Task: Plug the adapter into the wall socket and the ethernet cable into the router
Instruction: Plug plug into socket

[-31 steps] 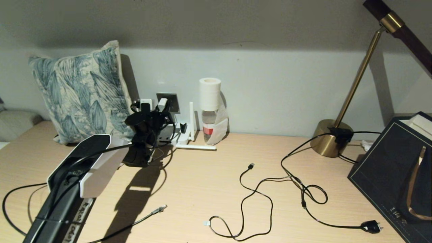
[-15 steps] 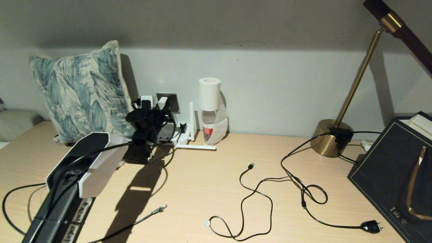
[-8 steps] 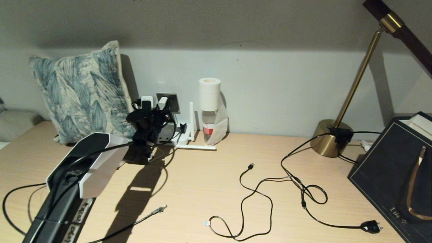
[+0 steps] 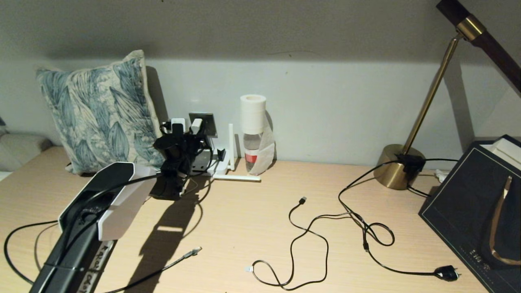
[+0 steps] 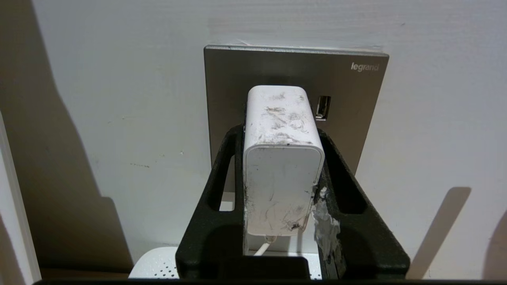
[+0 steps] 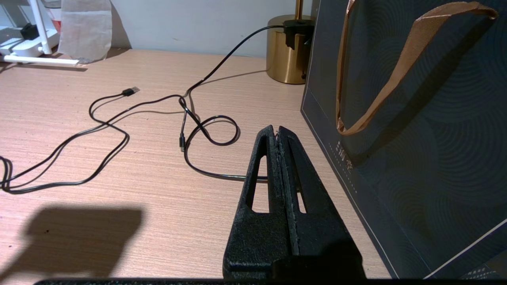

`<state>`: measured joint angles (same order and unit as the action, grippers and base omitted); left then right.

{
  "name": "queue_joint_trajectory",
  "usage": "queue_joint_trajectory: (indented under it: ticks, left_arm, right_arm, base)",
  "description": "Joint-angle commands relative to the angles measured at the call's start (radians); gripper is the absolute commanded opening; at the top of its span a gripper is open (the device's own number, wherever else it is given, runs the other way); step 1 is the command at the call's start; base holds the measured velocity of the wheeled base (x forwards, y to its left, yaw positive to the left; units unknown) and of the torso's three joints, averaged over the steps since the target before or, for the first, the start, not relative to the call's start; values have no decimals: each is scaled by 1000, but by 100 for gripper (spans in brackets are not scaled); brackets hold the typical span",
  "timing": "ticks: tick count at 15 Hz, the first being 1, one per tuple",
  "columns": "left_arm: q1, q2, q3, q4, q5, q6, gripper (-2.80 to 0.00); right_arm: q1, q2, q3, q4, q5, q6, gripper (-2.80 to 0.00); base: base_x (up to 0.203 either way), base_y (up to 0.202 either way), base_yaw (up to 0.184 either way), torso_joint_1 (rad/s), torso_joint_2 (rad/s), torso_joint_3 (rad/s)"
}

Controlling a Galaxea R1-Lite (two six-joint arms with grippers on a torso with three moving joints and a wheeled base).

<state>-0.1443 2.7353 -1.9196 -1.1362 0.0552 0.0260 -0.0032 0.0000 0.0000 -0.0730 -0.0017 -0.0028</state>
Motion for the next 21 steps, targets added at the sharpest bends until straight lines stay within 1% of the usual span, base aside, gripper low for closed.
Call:
queue_joint_trajectory:
  ticks: [1, 8, 13, 21]
  left_arm:
    - [0, 12, -1, -2, -3, -1, -280]
    - [-26, -9, -9, -15, -14, -5, -280]
    - [-26, -22, -9, -2, -11, -3, -280]
    - [-26, -64, -9, 78, -7, -2, -280]
  right_arm:
    - [0, 0, 26, -1, 0, 0, -280]
    - [0, 0, 26, -1, 0, 0, -280]
    - [0, 0, 26, -1, 0, 0, -280]
    - [0, 0, 26, -1, 0, 0, -280]
  base:
    - [0, 0, 0, 0, 0, 0]
    - [0, 0, 0, 0, 0, 0]
    - [0, 0, 0, 0, 0, 0]
    - [0, 0, 0, 0, 0, 0]
